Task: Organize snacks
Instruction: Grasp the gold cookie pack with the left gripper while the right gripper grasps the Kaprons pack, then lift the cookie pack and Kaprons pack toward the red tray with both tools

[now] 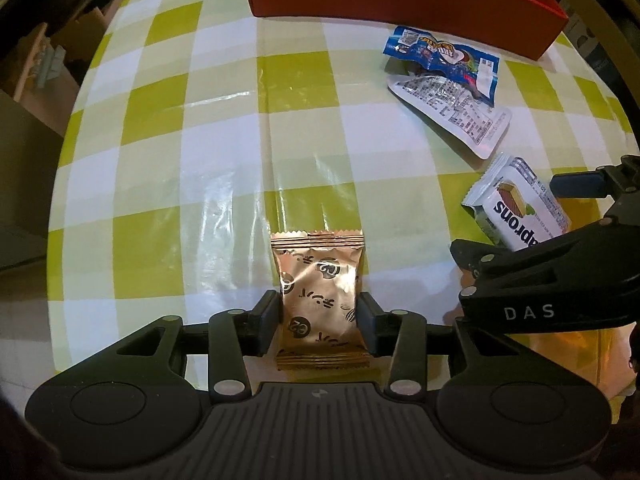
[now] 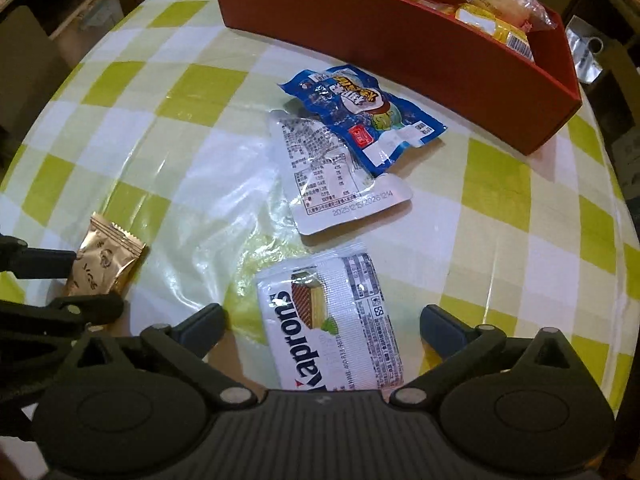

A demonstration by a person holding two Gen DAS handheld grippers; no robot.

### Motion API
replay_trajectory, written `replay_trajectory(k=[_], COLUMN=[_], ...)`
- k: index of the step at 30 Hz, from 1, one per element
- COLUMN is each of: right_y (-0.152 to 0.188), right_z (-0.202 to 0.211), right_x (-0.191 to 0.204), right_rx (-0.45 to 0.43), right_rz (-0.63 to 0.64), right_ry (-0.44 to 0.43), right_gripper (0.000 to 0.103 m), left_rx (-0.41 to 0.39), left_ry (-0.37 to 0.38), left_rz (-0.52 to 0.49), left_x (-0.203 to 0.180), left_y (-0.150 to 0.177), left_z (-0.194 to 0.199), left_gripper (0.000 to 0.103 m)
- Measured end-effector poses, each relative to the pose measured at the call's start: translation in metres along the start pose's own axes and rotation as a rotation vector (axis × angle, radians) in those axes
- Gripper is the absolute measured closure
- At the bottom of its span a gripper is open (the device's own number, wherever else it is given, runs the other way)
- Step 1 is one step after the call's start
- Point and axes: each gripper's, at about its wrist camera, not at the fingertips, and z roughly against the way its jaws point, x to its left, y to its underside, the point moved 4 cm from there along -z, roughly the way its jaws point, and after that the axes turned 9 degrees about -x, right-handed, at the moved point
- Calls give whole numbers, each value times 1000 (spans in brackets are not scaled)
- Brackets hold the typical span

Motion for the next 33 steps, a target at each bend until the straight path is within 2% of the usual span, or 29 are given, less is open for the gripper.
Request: replay_trajectory(k=[2,4,6,8,10,13,15,18,22,27,33], right_y=[4,10,13,16,19,15,15,18,18,7,-5], right_z=[3,6,8,10,16,27,30,33,39,56,65], right_x=[-2,-5,-7,-5,2,10,12,10,3,-7,-17], right_rx=[-27,-48,-51,-47,-52,-55,-52,-40,-55,-118,-164], right_rz=[-3,-3,-1,20,56,86,95,89,70,33,12], right_ry=[0,-8,-12,-16,-33,-53,-56,-53,-47,-34,1], right_gripper=[0,0,0,0,4,23,33,36,37,37,37], left_rx=[-7,-15,-12,2,14,3,-5,-16,-32,-116,-149], left_ry=[-8,-39,-94,-91,-53,-51,-29,-37,-44,-79,-84], left_rz=[-9,-23,-3,37,74,51,30,-23,-59,-112,-120], left_x=[-2,-2,5,15,21,18,10,-5,-14,-24,-31], left_y=[2,4,6,7,8,10,9,9,6,-1,-15], left_z=[0,-1,-4,-9,-8,-5,0,5,10,26,31], left_gripper=[49,39,12,9,13,22,42,55,57,57,57])
